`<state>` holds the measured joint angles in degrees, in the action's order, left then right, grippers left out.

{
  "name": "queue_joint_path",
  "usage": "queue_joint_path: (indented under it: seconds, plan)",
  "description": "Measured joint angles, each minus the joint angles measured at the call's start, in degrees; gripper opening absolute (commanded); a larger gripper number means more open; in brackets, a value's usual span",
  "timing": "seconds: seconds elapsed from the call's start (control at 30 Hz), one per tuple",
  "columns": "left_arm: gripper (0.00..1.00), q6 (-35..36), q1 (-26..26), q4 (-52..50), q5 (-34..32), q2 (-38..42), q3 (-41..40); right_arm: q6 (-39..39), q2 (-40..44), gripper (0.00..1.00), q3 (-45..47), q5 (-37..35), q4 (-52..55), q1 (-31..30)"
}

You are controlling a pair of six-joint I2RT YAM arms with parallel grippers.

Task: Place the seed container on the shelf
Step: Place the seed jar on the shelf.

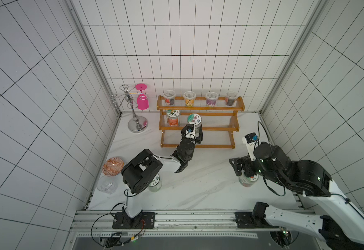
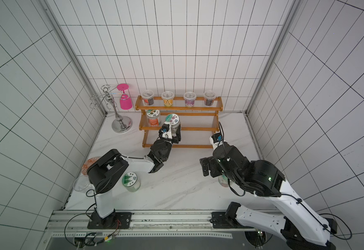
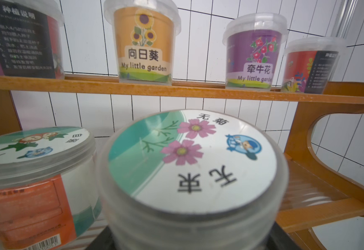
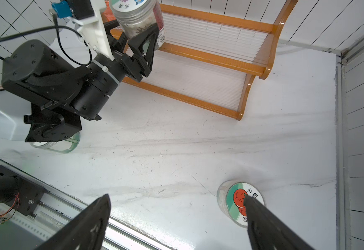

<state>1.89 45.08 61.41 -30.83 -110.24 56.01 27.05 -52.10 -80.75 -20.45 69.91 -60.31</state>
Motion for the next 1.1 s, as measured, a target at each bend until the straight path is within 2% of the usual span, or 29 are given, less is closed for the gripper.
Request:
queue_joint_path:
  seconds: [0.27, 0.57, 0.93, 1.1]
  plan:
    - [0.70, 0.3, -2.2, -3.7, -2.0, -4.6, 5.4, 1.0, 0.1, 0.99, 2.4, 0.0, 0.0, 0.0]
    - [0.71, 0.2, -3.7, -7.3, -1.9, -6.4, 9.5, 1.4, 1.0, 0.99, 3.0, 0.0, 0.0, 0.0]
    - [0.72, -0.6, -4.9, -9.7, -1.4, -8.8, 12.6, 2.1, 2.1, 0.99, 3.3, 0.0, 0.0, 0.3]
    - [0.76, -0.7, -5.4, -10.5, -1.1, -9.4, 13.7, 2.2, 2.3, 0.99, 3.5, 0.0, 0.0, 0.3]
